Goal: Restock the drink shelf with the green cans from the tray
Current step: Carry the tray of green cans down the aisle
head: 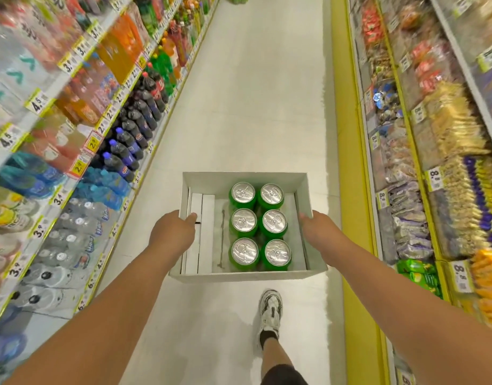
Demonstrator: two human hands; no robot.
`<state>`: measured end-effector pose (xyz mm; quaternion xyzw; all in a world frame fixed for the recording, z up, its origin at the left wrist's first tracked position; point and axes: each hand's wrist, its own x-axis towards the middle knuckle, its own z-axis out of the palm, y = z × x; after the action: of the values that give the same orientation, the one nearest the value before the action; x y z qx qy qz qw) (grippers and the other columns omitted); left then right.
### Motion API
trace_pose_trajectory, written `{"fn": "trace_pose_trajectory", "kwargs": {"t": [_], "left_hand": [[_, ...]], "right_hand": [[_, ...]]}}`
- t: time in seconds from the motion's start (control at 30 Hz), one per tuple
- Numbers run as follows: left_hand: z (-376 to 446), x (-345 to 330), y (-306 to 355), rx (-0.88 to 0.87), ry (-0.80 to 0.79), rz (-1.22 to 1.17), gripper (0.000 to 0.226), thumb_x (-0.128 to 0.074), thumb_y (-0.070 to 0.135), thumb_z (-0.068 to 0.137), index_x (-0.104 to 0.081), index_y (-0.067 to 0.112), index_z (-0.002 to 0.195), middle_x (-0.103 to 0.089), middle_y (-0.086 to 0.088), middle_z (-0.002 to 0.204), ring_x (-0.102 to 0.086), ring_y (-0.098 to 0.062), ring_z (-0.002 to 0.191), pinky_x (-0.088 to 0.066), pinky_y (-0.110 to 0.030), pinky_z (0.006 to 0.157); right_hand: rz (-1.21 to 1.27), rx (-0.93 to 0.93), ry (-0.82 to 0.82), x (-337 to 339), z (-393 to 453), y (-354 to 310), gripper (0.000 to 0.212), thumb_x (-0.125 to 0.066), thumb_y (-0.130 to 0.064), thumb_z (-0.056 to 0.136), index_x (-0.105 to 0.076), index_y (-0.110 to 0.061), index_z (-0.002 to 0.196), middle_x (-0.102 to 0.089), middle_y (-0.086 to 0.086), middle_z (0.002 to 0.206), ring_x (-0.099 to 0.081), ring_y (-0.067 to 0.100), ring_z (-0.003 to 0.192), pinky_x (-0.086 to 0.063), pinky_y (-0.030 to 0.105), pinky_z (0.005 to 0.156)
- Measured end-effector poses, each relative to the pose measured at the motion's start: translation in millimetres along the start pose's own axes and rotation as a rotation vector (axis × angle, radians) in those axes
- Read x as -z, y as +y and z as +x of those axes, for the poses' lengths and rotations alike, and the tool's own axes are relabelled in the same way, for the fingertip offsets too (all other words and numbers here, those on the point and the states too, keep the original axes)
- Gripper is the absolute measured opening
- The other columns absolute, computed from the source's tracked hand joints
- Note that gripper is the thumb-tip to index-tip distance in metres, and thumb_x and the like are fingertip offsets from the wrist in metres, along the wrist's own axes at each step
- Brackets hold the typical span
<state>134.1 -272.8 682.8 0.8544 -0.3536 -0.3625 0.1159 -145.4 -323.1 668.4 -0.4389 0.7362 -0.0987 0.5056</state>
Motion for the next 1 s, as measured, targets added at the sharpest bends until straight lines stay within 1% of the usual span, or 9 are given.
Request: {"fn": "trace_pose_trajectory", "kwargs": {"t": [0.13,0.27,0.37,0.47,0.63,0.77,0.87,0.93,1.0], "left_hand": [[36,5,67,-0.007,0.043,0.003,0.051,-0.045,0.037,0.103,-0.05,0.0,0.138,-0.054,-0.019,0.14,-0.05,-0.037,0.127,-0.04,-0.035,0.096],[80,23,129,-0.017,0.045,-0.02,0.045,-0.045,0.036,0.103,-0.058,0.002,0.129,-0.062,-0.018,0.128,-0.056,-0.036,0.116,-0.038,-0.031,0.081],[128,40,171,-0.012,0.039,-0.031,0.058,-0.046,0.047,0.1,-0.051,0.003,0.138,-0.056,-0.016,0.138,-0.052,-0.035,0.124,-0.042,-0.036,0.093],[183,57,217,-0.014,0.035,-0.039,0.071,-0.046,0.052,0.099,-0.036,0.004,0.15,-0.041,-0.014,0.154,-0.039,-0.033,0.14,-0.034,-0.04,0.109],[288,91,297,-0.068,0.07,0.007,0.067,-0.046,0.048,0.1,-0.038,0.003,0.149,-0.043,-0.016,0.152,-0.041,-0.035,0.137,-0.036,-0.038,0.106],[375,125,364,-0.06,0.054,0.043,0.064,-0.044,0.049,0.1,-0.041,0.005,0.147,-0.046,-0.015,0.149,-0.044,-0.035,0.134,-0.038,-0.039,0.103],[435,146,417,-0.058,0.047,0.018,0.062,-0.044,0.05,0.1,-0.045,0.007,0.145,-0.052,-0.014,0.143,-0.05,-0.036,0.126,-0.044,-0.039,0.095],[474,156,454,-0.068,0.05,0.014,0.062,-0.045,0.049,0.1,-0.046,0.006,0.144,-0.053,-0.014,0.141,-0.051,-0.036,0.124,-0.044,-0.036,0.091],[514,161,489,-0.075,0.047,-0.015,0.064,-0.047,0.052,0.098,-0.046,0.009,0.146,-0.053,-0.014,0.142,-0.052,-0.036,0.124,-0.047,-0.04,0.097]], "right_hand": [[-0.035,0.025,-0.021,38,54,-57,0.041,-0.035,-0.031,0.108,-0.047,-0.015,0.143,-0.053,0.008,0.138,-0.046,0.024,0.106,-0.036,0.032,0.089],[-0.061,0.033,-0.009,72,103,-120,0.042,-0.034,-0.031,0.108,-0.044,-0.015,0.146,-0.051,0.008,0.142,-0.046,0.026,0.109,-0.036,0.032,0.089],[-0.08,0.043,-0.003,90,142,-170,0.042,-0.034,-0.031,0.108,-0.045,-0.016,0.146,-0.052,0.008,0.142,-0.047,0.026,0.108,-0.036,0.032,0.089],[-0.084,0.053,0.008,99,187,-223,0.043,-0.035,-0.031,0.108,-0.042,-0.015,0.148,-0.05,0.007,0.144,-0.048,0.03,0.119,-0.036,0.032,0.09],[-0.054,0.053,0.021,105,277,-314,0.042,-0.037,-0.031,0.106,-0.047,-0.012,0.143,-0.054,0.013,0.14,-0.053,0.033,0.115,-0.04,0.033,0.089],[-0.021,-0.022,0.037,117,342,-400,0.054,-0.038,-0.036,0.105,-0.034,-0.015,0.154,-0.042,0.01,0.153,-0.042,0.035,0.136,-0.037,0.043,0.106],[-0.006,-0.024,0.043,133,391,-458,0.053,-0.039,-0.039,0.104,-0.038,-0.017,0.152,-0.049,0.008,0.147,-0.047,0.033,0.13,-0.041,0.042,0.104],[0.008,-0.009,0.051,145,426,-492,0.047,-0.039,-0.037,0.105,-0.045,-0.015,0.146,-0.055,0.006,0.131,-0.051,0.029,0.11,-0.042,0.037,0.092],[0.019,0.009,0.058,159,465,-522,0.044,-0.039,-0.035,0.105,-0.046,-0.015,0.144,-0.056,0.008,0.129,-0.048,0.024,0.098,-0.038,0.033,0.085]]}}
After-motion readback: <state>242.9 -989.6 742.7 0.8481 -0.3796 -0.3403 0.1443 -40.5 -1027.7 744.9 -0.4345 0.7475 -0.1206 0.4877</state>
